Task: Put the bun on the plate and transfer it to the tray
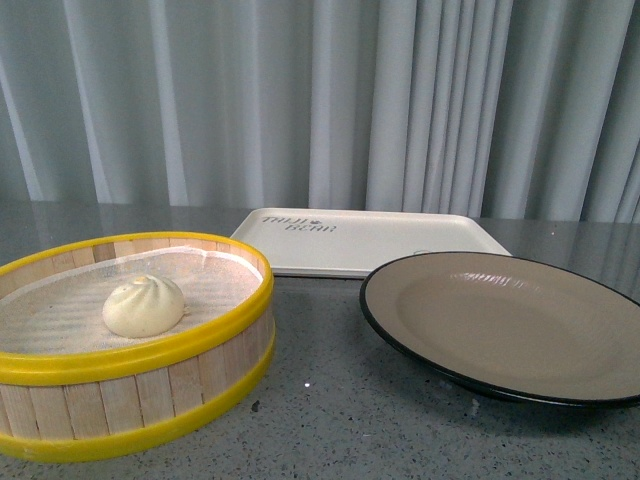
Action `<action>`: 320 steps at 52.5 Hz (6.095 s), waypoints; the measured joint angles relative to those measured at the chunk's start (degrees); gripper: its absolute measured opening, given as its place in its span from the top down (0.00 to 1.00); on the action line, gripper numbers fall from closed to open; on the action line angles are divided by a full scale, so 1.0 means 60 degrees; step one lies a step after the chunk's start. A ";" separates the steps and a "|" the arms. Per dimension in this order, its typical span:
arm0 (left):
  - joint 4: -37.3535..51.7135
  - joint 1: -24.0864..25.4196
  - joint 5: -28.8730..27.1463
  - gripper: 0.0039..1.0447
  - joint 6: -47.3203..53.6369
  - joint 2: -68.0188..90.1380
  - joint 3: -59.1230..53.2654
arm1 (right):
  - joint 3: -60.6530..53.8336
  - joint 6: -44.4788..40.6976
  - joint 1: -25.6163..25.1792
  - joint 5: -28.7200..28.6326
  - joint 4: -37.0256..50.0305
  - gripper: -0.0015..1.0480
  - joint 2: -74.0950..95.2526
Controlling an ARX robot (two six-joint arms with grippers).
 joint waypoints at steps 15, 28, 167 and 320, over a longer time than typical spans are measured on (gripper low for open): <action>0.0973 -0.0011 0.1501 0.06 0.1118 0.2907 0.2648 | 0.0000 0.0000 0.0000 -0.0011 0.0000 0.08 0.0000; -0.0222 -0.0372 0.2572 0.06 0.1599 0.4371 0.4277 | 0.0000 0.0000 0.0000 -0.0011 0.0000 0.08 0.0000; -0.2463 -0.2029 -0.0171 0.50 0.2561 1.0091 0.8236 | 0.0000 0.0000 0.0000 -0.0011 0.0000 0.08 0.0000; -0.3246 -0.1687 -0.0834 0.06 0.1887 1.0586 1.1060 | 0.0000 0.0000 0.0000 -0.0007 0.0000 0.08 0.0000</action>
